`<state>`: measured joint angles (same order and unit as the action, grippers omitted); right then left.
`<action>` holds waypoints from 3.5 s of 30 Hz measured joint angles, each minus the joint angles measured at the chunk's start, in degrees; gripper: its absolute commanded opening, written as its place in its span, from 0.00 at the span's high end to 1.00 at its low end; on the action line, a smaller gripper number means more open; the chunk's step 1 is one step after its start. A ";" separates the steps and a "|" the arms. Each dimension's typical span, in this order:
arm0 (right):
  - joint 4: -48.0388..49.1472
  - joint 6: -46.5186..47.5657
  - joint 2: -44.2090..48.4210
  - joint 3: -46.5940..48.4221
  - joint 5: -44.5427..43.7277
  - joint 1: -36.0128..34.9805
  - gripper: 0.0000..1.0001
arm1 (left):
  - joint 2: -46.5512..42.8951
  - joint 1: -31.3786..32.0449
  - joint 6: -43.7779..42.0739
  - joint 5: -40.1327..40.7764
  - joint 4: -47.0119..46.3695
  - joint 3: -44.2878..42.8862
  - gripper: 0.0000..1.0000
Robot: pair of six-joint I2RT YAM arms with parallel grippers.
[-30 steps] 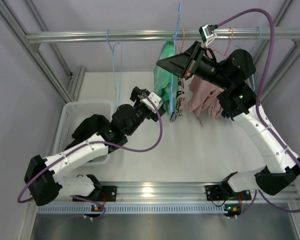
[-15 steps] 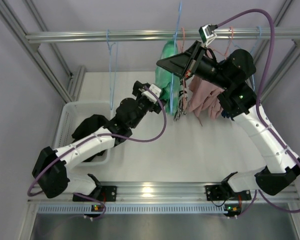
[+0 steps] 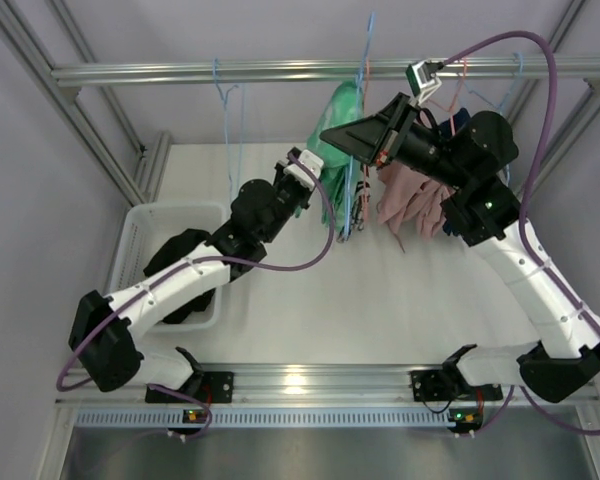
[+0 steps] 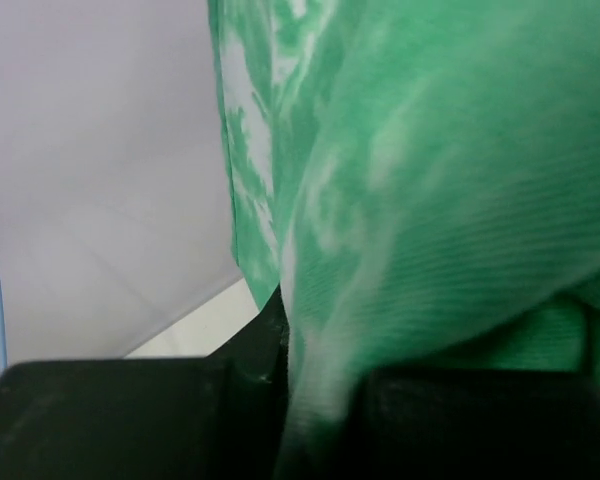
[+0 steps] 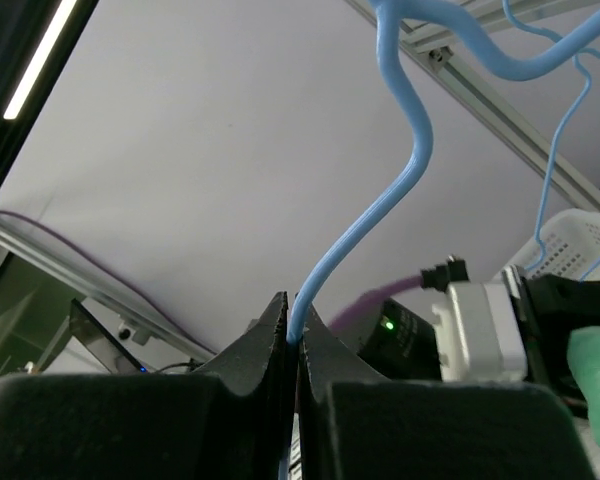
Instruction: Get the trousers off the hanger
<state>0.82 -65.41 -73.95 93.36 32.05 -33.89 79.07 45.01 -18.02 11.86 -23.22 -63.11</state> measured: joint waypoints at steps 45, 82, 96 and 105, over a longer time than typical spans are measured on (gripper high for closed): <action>2.56 18.16 2.19 -20.31 -0.96 -1.73 1.00 | -5.25 -2.21 -4.98 0.22 22.27 -58.99 1.00; -0.63 23.69 5.01 -20.20 -0.94 -1.95 1.00 | -40.92 -35.17 -14.75 20.79 18.53 28.55 0.99; -6.45 25.16 5.90 -15.19 -1.62 -2.91 1.00 | -42.82 -42.66 3.82 1.44 52.09 18.43 0.01; -6.84 20.57 0.46 -11.32 -2.89 -3.82 1.00 | -39.67 -42.71 8.76 -2.10 66.16 -1.20 0.01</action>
<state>-6.02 -44.84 -73.49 82.04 29.17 -37.71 39.40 2.31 -9.26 9.76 42.94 -64.31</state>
